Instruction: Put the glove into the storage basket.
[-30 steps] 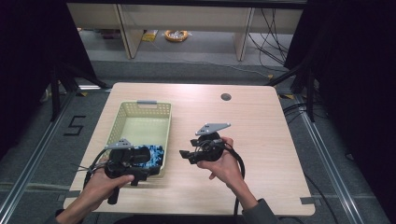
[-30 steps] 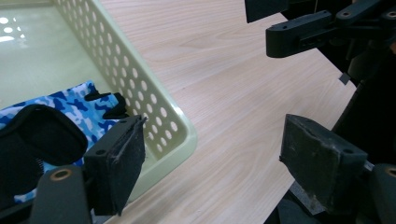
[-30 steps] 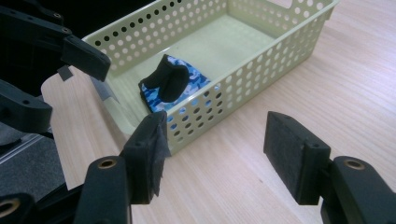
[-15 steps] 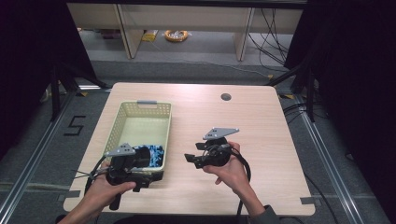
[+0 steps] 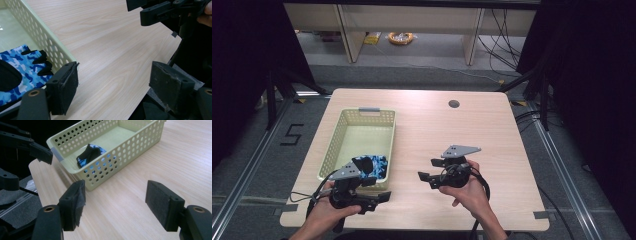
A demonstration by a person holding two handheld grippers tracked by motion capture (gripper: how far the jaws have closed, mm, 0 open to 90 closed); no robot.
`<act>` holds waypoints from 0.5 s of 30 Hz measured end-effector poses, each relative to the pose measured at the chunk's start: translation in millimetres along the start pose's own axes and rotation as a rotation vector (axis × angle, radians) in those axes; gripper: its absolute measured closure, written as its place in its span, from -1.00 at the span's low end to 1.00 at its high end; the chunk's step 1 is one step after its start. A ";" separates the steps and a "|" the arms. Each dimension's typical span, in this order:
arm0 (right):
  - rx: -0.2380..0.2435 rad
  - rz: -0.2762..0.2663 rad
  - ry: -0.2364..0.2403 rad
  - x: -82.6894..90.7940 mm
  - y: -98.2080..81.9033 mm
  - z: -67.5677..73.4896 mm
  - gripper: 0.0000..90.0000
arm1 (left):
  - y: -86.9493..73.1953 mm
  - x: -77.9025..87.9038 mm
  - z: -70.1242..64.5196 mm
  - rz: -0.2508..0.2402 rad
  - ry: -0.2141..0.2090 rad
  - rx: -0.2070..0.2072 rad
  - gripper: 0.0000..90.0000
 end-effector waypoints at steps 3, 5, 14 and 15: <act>0.024 -0.020 0.004 2.6 -5.5 -3.5 -0.28 | -3.6 -1.5 -2.1 -0.001 -0.004 -0.019 -0.49; -0.006 -0.026 -0.002 4.9 -9.8 -4.0 -0.28 | -5.2 -2.5 -3.3 -0.011 0.003 -0.011 -0.49; -0.046 -0.018 0.005 5.8 -23.7 -4.5 -0.32 | -17.7 -5.1 -2.6 -0.010 -0.011 -0.012 -0.48; -0.022 -0.025 0.001 4.6 -25.2 -6.5 -0.33 | -18.6 -5.4 -2.5 -0.015 -0.010 -0.008 -0.48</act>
Point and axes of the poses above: each handheld gripper's, and its own axes: x roughly backward along the jaws, y roughly out of its top, z roughly to its left, the point moved 6 cm from there along -x, roughly forward along the jaws, and after that the axes turned 6 degrees about x, right-handed, at the moved point
